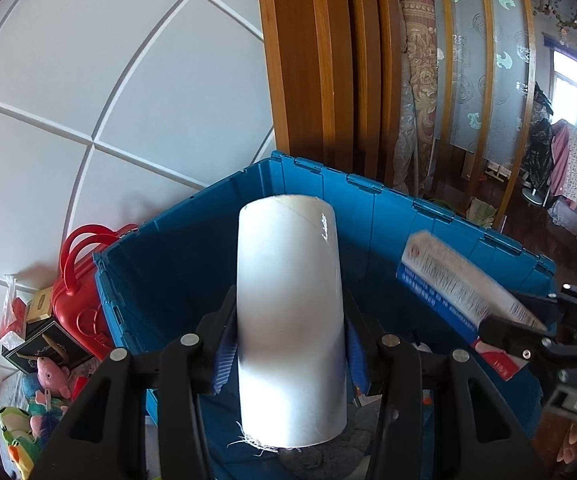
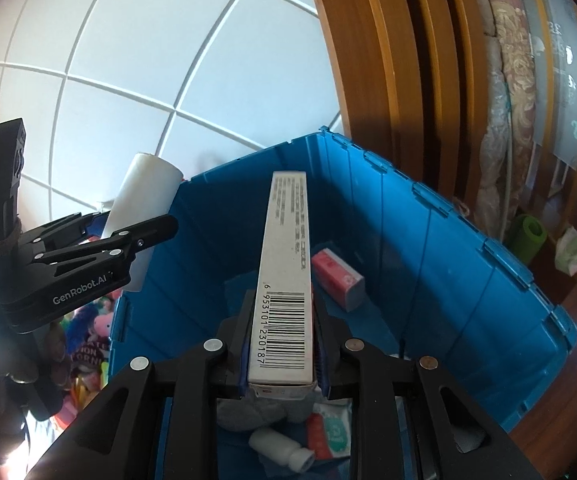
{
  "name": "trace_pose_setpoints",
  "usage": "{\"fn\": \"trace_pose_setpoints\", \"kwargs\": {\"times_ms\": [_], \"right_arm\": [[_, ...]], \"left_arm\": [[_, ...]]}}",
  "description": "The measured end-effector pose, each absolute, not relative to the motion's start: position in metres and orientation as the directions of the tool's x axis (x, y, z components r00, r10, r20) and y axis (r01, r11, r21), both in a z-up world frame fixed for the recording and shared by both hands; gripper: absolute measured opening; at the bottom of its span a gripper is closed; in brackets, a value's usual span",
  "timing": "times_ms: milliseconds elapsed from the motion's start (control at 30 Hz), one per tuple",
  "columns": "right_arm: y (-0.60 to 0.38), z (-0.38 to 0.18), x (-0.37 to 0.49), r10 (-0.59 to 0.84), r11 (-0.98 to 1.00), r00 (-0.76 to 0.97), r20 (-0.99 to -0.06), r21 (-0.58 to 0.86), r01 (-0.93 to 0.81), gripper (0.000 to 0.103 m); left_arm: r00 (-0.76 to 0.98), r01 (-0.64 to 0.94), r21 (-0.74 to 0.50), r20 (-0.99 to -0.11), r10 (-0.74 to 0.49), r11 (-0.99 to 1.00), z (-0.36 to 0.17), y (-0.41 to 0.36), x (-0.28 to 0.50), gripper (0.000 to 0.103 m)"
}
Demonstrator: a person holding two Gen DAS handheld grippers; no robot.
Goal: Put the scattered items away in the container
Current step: 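Open the left tool over the bin while the right tool releases the medicine box, then move both open tools back from the bin to the heap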
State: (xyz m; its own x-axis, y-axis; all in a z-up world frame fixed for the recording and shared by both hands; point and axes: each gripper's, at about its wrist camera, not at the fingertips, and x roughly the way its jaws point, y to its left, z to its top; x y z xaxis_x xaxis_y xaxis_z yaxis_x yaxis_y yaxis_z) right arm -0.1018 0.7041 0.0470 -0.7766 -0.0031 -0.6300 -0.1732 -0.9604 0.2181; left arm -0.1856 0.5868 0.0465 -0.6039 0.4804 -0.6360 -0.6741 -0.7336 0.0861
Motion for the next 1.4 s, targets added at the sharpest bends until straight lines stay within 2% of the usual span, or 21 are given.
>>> {"fn": "trace_pose_setpoints", "kwargs": {"times_ms": [33, 67, 100, 567, 933, 1400], "right_arm": [[0.704, 0.048, -0.101, 0.016, -0.961, -0.779, -0.627, 0.204, -0.185, 0.095], [0.703, 0.049, -0.098, 0.036, -0.962, -0.787, -0.616, 0.191, -0.194, 0.100], [0.702, 0.049, -0.096, 0.051, -0.964, -0.791, -0.610, 0.178, -0.199, 0.103], [0.655, 0.055, -0.096, 0.025, -0.972, -0.795, -0.606, 0.171, -0.161, 0.103], [0.564, 0.067, -0.100, -0.048, -0.992, -0.772, -0.634, 0.120, -0.037, 0.103], [0.489, 0.088, -0.074, -0.048, -0.996, -0.760, -0.649, 0.087, -0.011, 0.103]], "left_arm": [[-0.615, -0.662, 0.090, -0.634, 0.470, -0.744, 0.046, 0.586, -0.187, 0.088], [-0.630, -0.648, 0.095, -0.624, 0.462, -0.756, 0.047, 0.583, -0.186, 0.103], [-0.642, -0.639, 0.104, -0.618, 0.454, -0.762, 0.047, 0.581, -0.186, 0.103], [-0.684, -0.520, 0.079, -0.636, 0.359, -0.851, 0.048, 0.507, -0.189, 0.103], [-0.727, -0.376, 0.083, -0.644, 0.238, -0.923, 0.052, 0.407, -0.169, 0.103], [-0.746, -0.224, 0.047, -0.651, 0.140, -0.973, 0.056, 0.279, -0.127, 0.103]]}}
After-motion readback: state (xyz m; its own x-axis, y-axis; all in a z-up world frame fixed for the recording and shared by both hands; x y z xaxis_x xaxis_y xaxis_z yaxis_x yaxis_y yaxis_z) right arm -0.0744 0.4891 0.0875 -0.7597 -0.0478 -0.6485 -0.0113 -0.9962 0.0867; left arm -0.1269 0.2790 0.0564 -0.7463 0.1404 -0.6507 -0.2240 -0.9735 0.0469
